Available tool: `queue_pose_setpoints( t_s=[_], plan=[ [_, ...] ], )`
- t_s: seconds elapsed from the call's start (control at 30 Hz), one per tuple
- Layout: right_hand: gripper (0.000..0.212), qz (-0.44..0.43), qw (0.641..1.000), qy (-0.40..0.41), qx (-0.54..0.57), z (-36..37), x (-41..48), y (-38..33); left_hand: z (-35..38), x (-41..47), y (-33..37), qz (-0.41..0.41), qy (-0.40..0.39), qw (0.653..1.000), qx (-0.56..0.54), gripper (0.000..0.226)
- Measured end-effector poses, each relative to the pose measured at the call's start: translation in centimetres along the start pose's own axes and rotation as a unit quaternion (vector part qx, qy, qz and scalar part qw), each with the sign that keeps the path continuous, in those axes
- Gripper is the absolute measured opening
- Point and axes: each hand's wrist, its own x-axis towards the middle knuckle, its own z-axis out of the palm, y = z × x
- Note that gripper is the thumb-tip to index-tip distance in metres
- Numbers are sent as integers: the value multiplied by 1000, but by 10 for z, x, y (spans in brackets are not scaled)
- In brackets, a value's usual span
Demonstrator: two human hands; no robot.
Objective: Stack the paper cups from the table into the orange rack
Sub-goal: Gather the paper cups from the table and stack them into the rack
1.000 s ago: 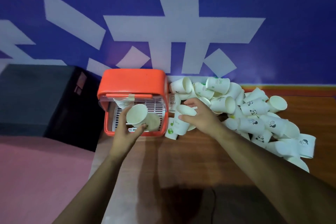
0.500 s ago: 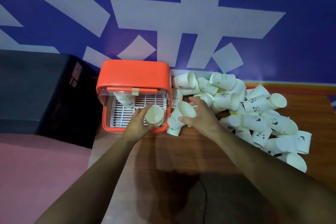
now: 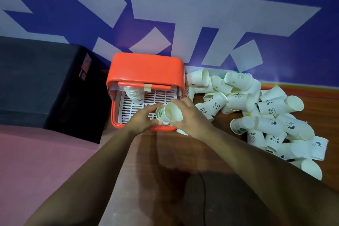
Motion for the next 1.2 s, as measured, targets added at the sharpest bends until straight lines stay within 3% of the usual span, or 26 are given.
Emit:
queue_pose_setpoints(
  t_s=[0.3, 0.4, 0.5, 0.67, 0.8, 0.93, 1.1, 1.2],
  plan=[
    [83, -24, 984, -53, -171, 23, 30, -4, 0, 6, -9, -10, -7, 1000, -8, 68],
    [84, -4, 983, -77, -165, 27, 34, -1, 1, 3, -11, -20, -12, 1000, 6, 70],
    [84, 7, 990, -80, -118, 26, 27, 5, 4, -6, -10, -48, 34, 998, 32, 70],
    [44, 26, 998, 21, -58, 12, -12, 26, 28, -42, 5, -35, 195, 980, -34, 16],
    [40, 135, 989, 0, -62, 4, -29, 60, 73, -62, 12, -40, 83, 992, -89, 5],
    [50, 178, 984, -21, -14, 11, -26, 75, 109, -53, 12, -90, -11, 993, -80, 30],
    [62, 164, 982, -68, 57, 33, -14, 78, 135, -29, 19, -108, -7, 989, -99, 52],
    [45, 178, 982, -20, 61, 37, -13, 82, 142, -23, 17, -131, 13, 984, -122, 52]
  ],
)
